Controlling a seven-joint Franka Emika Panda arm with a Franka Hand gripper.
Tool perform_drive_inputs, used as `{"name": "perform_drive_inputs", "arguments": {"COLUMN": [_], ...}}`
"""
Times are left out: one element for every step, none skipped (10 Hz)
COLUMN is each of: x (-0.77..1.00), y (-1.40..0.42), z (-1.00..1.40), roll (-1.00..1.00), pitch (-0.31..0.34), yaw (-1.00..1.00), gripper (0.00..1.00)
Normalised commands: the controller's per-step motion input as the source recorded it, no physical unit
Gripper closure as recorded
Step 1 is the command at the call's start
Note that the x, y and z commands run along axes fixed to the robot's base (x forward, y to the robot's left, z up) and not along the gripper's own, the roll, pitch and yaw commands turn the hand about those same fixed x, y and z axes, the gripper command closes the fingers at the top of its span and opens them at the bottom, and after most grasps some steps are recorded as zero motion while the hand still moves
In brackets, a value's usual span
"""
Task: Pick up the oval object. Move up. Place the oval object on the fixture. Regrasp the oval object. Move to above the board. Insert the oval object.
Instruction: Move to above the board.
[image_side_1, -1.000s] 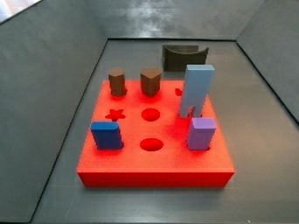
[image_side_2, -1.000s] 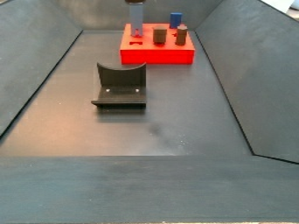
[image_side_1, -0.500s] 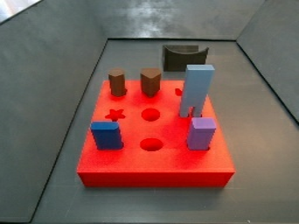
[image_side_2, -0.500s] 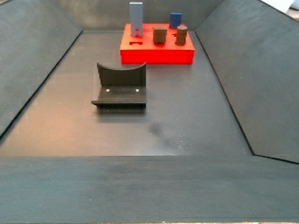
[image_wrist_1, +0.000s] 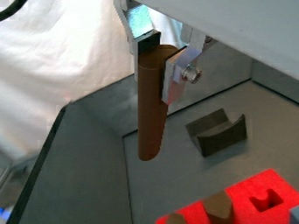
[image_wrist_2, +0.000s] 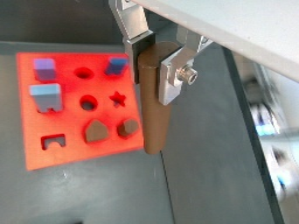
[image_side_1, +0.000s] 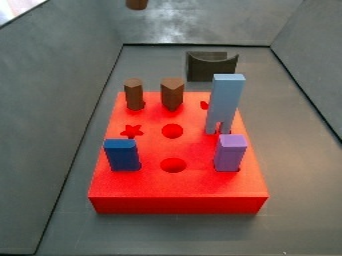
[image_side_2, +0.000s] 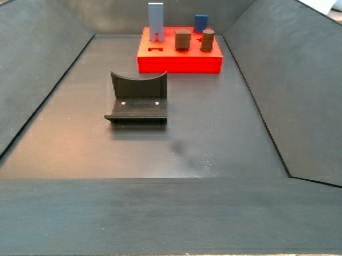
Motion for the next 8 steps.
{"name": "perform_drive_inputs", "arguments": {"x": [-0.03,-0.03,-0.03,-0.04,-0.07,-0.07,-0.08,-0.07], "y": [-0.08,-0.05,-0.02,0.0,0.02,0.02,0.02,0.02], "z": [0.01,0.01,0.01,0.0,0.0,0.0,-0.01,-0.01], "roll": [-0.37,-0.37,-0.35,-0.33,-0.31,-0.3,-0.27,-0.25], "pitch": [-0.204,-0.222,-0.262,-0.293,-0.339,-0.363,-0.412,-0.444], "yaw": [1.0,1.0,1.0,1.0,1.0,1.0,1.0,1.0], "gripper": [1.0,1.0,1.0,1.0,1.0,1.0,1.0,1.0]}}
